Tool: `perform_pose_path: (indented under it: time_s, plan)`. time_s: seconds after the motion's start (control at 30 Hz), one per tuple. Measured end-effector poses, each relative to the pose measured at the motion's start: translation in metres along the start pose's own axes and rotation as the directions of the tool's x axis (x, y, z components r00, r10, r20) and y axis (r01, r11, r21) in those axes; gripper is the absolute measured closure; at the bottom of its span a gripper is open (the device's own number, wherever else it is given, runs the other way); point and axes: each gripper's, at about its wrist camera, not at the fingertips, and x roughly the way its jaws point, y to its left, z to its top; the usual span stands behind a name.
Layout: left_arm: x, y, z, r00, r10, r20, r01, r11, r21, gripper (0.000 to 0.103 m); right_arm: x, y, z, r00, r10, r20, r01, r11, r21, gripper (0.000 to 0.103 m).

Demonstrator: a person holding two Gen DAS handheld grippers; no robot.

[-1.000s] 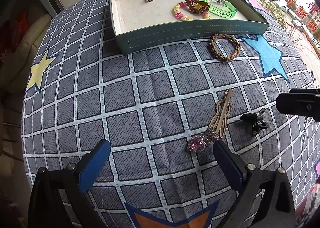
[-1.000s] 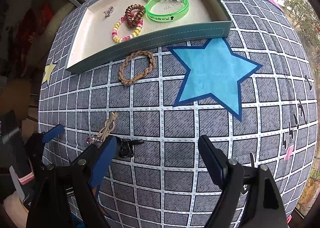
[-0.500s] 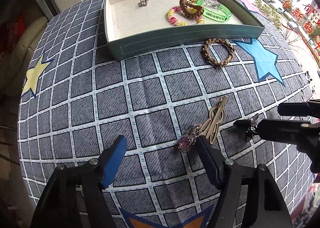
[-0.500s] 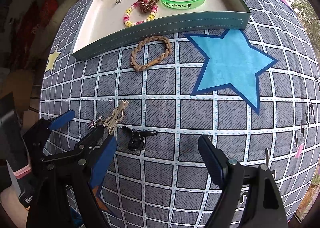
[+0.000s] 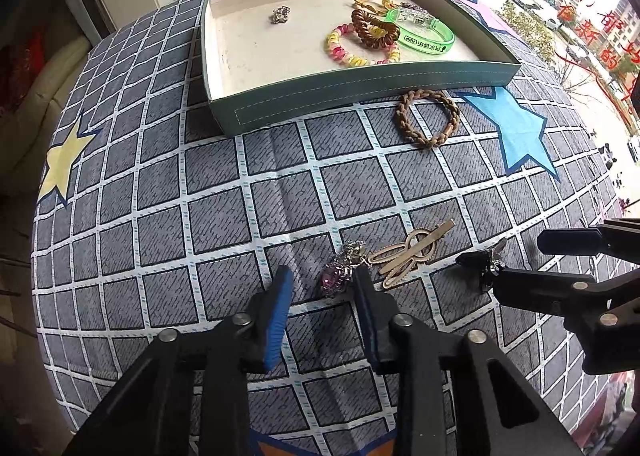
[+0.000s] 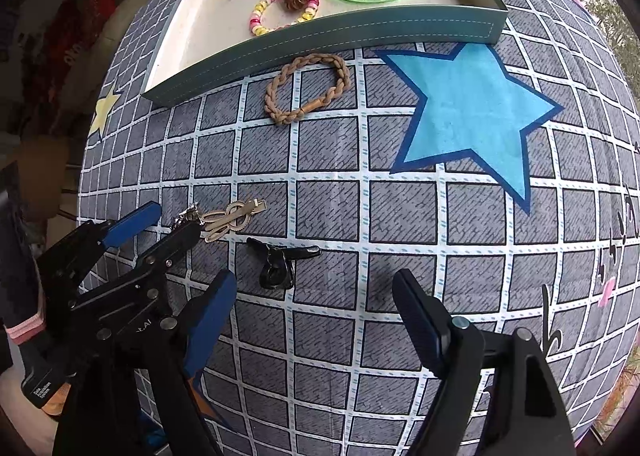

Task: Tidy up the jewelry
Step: 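Grasp the silver charm with the left tool while the right tool grasps the black claw clip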

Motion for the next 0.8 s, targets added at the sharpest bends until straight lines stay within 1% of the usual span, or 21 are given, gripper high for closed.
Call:
perform_pose_path:
  time_s: [0.03, 0.07, 0.13, 0.27, 0.4, 0.43, 0.47, 0.5, 0.53, 0.57, 0.6, 0.8]
  plan:
    - [-0.001, 0.002, 0.002, 1.0, -0.007, 0.001, 0.007, 1.0, -0.008, 0.071, 0.0, 0.0, 0.0, 1.0, 0.0, 0.0, 0.0, 1.0, 0.0, 0.024]
    - [-0.002, 0.004, 0.004, 1.0, -0.016, 0.001, 0.016, 1.0, -0.018, 0.082, 0.001, 0.001, 0.0, 1.0, -0.001, -0.001, 0.001, 1.0, 0.0, 0.026]
    - [-0.002, 0.01, 0.005, 0.999, -0.037, 0.0, 0.037, 0.998, -0.047, 0.082, 0.002, 0.004, 0.0, 1.0, 0.0, -0.002, 0.0, 1.0, -0.002, 0.029]
    - [-0.003, 0.016, 0.007, 0.998, -0.056, 0.001, 0.055, 0.995, -0.084, 0.082, 0.007, 0.011, 0.001, 1.0, -0.021, -0.009, 0.021, 1.0, -0.013, 0.041]
    - [-0.007, 0.013, 0.008, 0.998, -0.058, 0.008, 0.059, 0.995, -0.082, 0.082, 0.009, 0.016, 0.002, 0.999, -0.044, -0.001, 0.043, 0.999, -0.031, 0.044]
    - [-0.009, 0.011, 0.006, 0.998, -0.06, 0.01, 0.061, 0.995, -0.082, 0.082, 0.009, 0.017, 0.002, 0.999, -0.048, 0.0, 0.048, 0.998, -0.036, 0.049]
    - [-0.011, 0.01, 0.005, 0.998, -0.062, 0.013, 0.063, 0.995, -0.081, 0.082, 0.01, 0.018, 0.002, 0.999, -0.054, 0.001, 0.054, 0.998, -0.041, 0.057]
    - [-0.013, 0.009, 0.003, 0.998, -0.064, 0.015, 0.065, 0.995, -0.08, 0.082, 0.01, 0.019, 0.002, 0.998, -0.06, 0.002, 0.06, 0.997, -0.044, 0.062]
    - [-0.014, 0.011, -0.002, 0.998, -0.067, 0.018, 0.068, 0.995, -0.078, 0.082, 0.012, 0.021, 0.002, 0.998, -0.063, 0.003, 0.063, 0.997, -0.046, 0.069]
    - [-0.015, 0.011, -0.003, 0.997, -0.069, 0.02, 0.07, 0.995, -0.076, 0.082, 0.012, 0.021, 0.003, 0.998, -0.068, 0.005, 0.068, 0.997, -0.046, 0.079]
    - [-0.015, 0.01, -0.003, 0.997, -0.07, 0.022, 0.071, 0.995, -0.074, 0.082, 0.013, 0.02, 0.002, 0.998, -0.07, 0.007, 0.07, 0.997, -0.044, 0.084]
    - [-0.017, 0.012, -0.004, 0.997, -0.073, 0.019, 0.074, 0.993, -0.09, 0.082, 0.007, 0.016, 0.001, 0.998, -0.056, 0.032, 0.057, 0.998, -0.039, 0.084]
